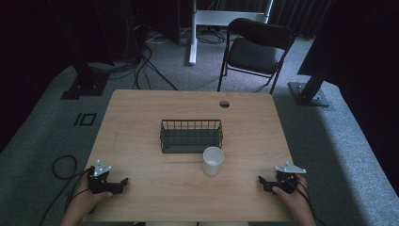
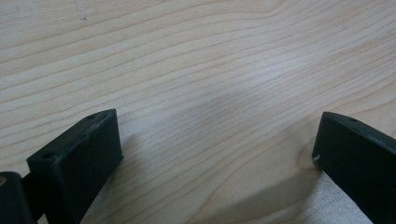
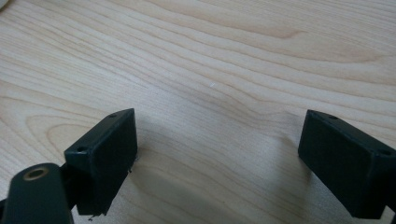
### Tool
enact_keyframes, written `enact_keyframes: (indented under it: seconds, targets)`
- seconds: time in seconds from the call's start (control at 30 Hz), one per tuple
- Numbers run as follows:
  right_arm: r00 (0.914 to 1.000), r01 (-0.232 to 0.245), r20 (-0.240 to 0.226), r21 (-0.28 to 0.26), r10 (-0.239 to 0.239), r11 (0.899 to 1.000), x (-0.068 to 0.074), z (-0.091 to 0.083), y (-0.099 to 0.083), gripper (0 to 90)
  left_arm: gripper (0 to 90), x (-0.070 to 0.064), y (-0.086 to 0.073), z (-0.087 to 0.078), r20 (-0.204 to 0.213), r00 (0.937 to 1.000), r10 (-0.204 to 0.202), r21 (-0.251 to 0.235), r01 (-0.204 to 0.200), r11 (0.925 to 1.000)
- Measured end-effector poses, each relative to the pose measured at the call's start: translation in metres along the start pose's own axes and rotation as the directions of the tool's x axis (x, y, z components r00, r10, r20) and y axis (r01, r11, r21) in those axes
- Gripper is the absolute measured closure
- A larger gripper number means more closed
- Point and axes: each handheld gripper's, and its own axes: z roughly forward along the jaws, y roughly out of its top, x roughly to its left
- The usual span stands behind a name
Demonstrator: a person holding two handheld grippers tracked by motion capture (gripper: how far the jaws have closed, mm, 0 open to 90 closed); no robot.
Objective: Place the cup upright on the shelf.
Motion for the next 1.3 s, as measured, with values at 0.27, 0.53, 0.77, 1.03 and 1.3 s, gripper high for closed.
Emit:
enact_keyframes:
  seconds: [0.27,0.53,0.77,1.03,1.3]
  targets:
    - [1.0,0.003,-0.004,-0.001,-0.003,1.0,0.001,-0.001,-0.002,11.4,1.5,0.001,0.0,0.0,0.009,0.9999,0.012,0.0,-0.012,0.9999]
    - [1.0,0.003,-0.005,-0.001,-0.003,1.0,0.001,-0.001,-0.002,11.3,1.6,-0.002,0.004,0.003,0.01,0.9998,0.019,0.004,-0.019,0.9998]
    - [1.0,0.003,-0.005,-0.001,-0.003,1.0,0.001,-0.001,-0.002,11.3,1.6,-0.009,0.01,0.005,0.038,0.9978,0.055,0.001,-0.055,0.9985]
    - [1.0,0.003,-0.005,-0.001,-0.003,1.0,0.001,-0.001,-0.002,11.3,1.6,-0.019,0.018,0.009,0.068,0.9952,0.071,-0.011,-0.07,0.9975]
    - [1.0,0.003,-0.005,-0.001,-0.003,1.0,0.001,-0.001,-0.002,11.3,1.6,-0.032,0.028,0.015,0.09,0.9899,0.11,-0.022,-0.108,0.9939]
